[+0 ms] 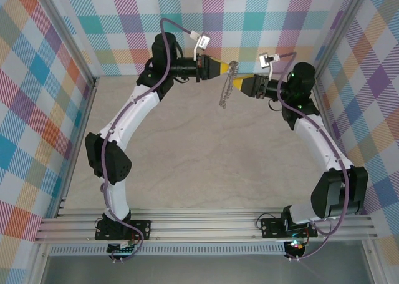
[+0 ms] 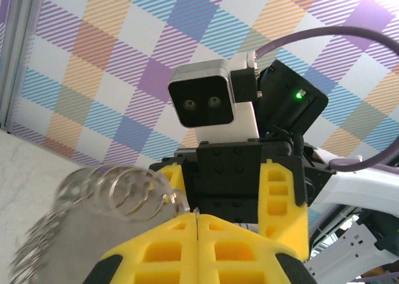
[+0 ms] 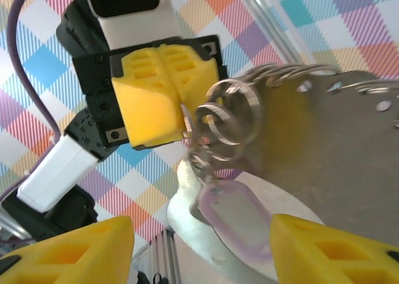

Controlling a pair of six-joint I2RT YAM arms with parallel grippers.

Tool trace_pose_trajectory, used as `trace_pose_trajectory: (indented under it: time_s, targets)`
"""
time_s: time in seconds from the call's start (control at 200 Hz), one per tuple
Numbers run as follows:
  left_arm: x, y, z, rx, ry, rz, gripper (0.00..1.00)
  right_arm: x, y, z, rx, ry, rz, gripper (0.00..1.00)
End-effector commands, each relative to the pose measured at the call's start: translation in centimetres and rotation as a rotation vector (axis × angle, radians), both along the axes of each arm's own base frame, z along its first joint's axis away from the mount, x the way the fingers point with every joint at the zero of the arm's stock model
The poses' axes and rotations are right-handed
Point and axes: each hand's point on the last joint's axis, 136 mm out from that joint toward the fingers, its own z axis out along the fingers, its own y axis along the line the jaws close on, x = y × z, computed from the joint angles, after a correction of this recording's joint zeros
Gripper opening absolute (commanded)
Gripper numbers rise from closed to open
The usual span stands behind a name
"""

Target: Put the keys on the keyring

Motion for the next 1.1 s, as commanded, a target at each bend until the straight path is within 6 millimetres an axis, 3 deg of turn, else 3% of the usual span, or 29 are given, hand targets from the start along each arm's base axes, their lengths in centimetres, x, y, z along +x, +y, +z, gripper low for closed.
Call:
trace_pose_trajectory:
  time_s: [0.0, 0.335, 0.545, 0.78, 0.955, 1.095]
  targets:
    - [-1.4, 0.9, 3.5, -0.071, -0.077, 0.002, 0.00, 0.6, -2.0, 1.8, 0.052, -0.060, -0.109, 0.60]
    - [-1.7, 1.0, 4.2, -0.104, -0.079, -0.006, 0.00, 0.9, -2.5, 2.3, 0.073, -0.062, -0.153, 0.60]
    - [-1.6, 1.0, 4.3, -0.114, -0.079, -0.003, 0.00, 0.3, -1.4, 2.6, 0.071, -0.079, -0.124, 0.59]
    - [-1.7, 1.0, 4.4, -0.118, -0.077, -0.003, 0.00, 1.3, 1.0, 1.7, 0.056, -0.056, -0.083, 0.58]
    - [-1.6, 1.1, 4.5, -0.121, -0.079, 0.004, 0.00, 1.3, 2.1, 1.4, 0.051, -0.052, -0.061, 0.45]
    - [-1.5, 1.2, 4.4, -0.127, -0.072, 0.016, 0.00, 0.8, 2.2, 1.3, 0.046, -0.052, -0.053, 0.28]
